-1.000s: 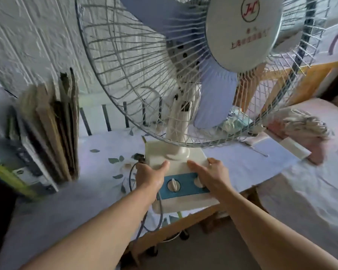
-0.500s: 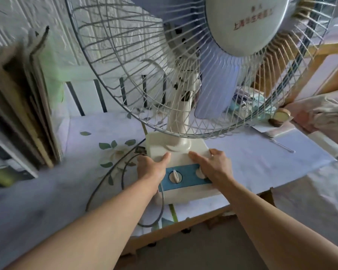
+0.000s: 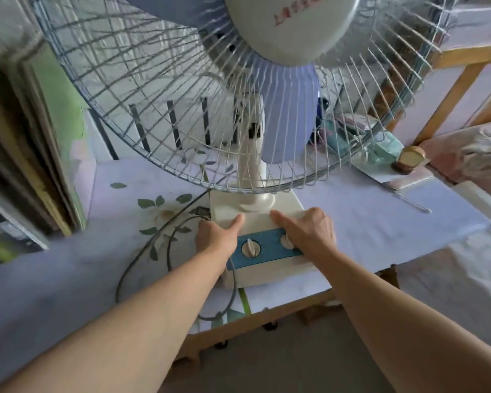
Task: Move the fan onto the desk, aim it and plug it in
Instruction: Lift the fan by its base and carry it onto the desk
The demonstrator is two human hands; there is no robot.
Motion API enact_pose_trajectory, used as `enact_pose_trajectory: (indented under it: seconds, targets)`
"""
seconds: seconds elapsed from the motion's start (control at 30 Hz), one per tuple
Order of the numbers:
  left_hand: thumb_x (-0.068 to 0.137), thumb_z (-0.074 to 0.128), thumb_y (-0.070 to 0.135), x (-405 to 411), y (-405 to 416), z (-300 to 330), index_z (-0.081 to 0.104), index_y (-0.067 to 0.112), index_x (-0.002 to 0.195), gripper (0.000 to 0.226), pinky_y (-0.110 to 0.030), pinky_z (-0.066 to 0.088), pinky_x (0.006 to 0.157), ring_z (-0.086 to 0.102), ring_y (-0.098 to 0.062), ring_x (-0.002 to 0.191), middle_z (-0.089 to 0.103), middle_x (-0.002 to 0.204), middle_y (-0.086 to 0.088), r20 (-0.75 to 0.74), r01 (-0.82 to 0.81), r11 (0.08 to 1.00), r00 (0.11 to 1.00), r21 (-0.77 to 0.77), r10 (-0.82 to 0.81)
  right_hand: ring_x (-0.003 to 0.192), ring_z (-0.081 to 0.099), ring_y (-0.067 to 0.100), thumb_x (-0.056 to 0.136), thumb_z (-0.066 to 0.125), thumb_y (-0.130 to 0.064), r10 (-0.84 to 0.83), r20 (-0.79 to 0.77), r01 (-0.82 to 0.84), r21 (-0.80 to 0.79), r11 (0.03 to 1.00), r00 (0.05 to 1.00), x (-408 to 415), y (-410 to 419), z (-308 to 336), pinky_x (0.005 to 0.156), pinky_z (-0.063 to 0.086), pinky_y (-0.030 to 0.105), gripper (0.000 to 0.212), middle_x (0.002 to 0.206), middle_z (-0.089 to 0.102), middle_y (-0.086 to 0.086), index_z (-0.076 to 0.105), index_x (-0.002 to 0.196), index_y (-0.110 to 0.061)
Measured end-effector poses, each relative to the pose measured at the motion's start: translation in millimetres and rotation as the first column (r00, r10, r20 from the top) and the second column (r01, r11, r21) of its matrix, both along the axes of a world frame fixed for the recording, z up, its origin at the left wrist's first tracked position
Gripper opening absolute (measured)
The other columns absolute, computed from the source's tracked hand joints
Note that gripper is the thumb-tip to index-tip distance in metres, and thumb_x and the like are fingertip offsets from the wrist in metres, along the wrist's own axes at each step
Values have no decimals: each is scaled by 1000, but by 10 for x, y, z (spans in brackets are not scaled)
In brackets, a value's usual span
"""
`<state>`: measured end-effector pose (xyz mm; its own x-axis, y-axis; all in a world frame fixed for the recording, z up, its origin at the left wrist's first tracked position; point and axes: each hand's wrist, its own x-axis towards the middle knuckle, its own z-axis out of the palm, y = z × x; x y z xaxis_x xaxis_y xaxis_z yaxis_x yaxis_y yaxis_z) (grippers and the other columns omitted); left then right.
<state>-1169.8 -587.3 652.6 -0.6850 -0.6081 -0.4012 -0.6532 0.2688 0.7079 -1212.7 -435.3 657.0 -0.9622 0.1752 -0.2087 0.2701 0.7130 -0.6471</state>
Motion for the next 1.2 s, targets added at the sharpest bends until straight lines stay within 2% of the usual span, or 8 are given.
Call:
enact_pose_trajectory:
  seconds: [0.1, 0.3, 0.5, 0.63, 0.77, 0.93, 1.07, 1.2]
  targets:
    - [78, 56, 64, 5, -2, 5, 43, 0, 126, 81, -35, 47, 77, 57, -32, 112, 56, 128, -16, 21, -2, 1000, 1000, -21, 2, 78, 58, 29, 60, 60, -70, 0, -5, 0, 20, 1000, 1000, -9, -1, 10, 58, 40, 31, 73, 97, 64, 15, 58, 91, -5]
    - [73, 53, 72, 2, -19, 45, 54, 2, 120, 84, -32, 46, 68, 61, -31, 105, 62, 121, -14, 81, 58, 988, 996, -143, -47, 82, 52, 29, 64, 58, -71, -10, 13, 8, 88, 996, 1000, -6, 9, 0, 66, 43, 34, 80, 106, 56, 15, 58, 103, -2]
    - [70, 58, 70, -5, -25, 15, 55, 0, 117, 84, -33, 51, 73, 65, -31, 99, 65, 115, -15, 95, 86, 986, 993, -140, -73, 64, 51, 22, 60, 57, -73, -2, -5, 3, 185, 983, 1000, -9, 32, 10, 54, 38, 29, 65, 84, 52, 7, 49, 73, -9]
    - [66, 61, 71, 15, -11, -38, 52, -1, 124, 93, -35, 53, 77, 64, -32, 103, 63, 120, -16, 80, 76, 985, 995, -153, -64, 79, 55, 27, 60, 56, -75, 8, -38, 0, 186, 983, 999, -5, 67, -71, 62, 40, 32, 74, 95, 55, 10, 57, 93, -8]
    - [60, 65, 73, 14, -22, -8, 54, 0, 120, 95, -31, 45, 65, 64, -32, 102, 64, 118, -15, 62, 55, 984, 997, -171, -45, 73, 56, 26, 58, 59, -73, 5, -63, 4, 137, 991, 998, -14, 95, -93, 57, 39, 30, 70, 91, 61, 10, 59, 82, -8]
    - [57, 68, 72, 11, 33, -27, 59, 2, 106, 85, -32, 44, 64, 62, -29, 88, 64, 99, -11, 36, 35, 992, 999, -121, -31, 61, 53, 16, 56, 62, -70, 12, -56, -8, 64, 998, 998, -93, 173, -58, 47, 33, 24, 64, 86, 63, 7, 63, 81, -11]
    - [58, 70, 69, 16, 17, -53, 58, 1, 106, 84, -33, 42, 64, 60, -30, 88, 65, 107, -13, 15, 33, 996, 999, -78, -32, 66, 58, 19, 56, 62, -71, 7, -51, -3, 67, 998, 999, -103, 174, -75, 53, 40, 26, 64, 86, 64, 5, 63, 82, -12]
    - [67, 68, 63, 73, -18, -52, 56, 2, 103, 71, -33, 41, 67, 52, -25, 75, 62, 109, -13, -27, 51, 999, 998, -10, -51, 84, 58, 27, 62, 58, -69, 15, -57, -9, 111, 994, 998, -46, 152, -54, 67, 47, 33, 67, 97, 60, 8, 62, 97, -13]
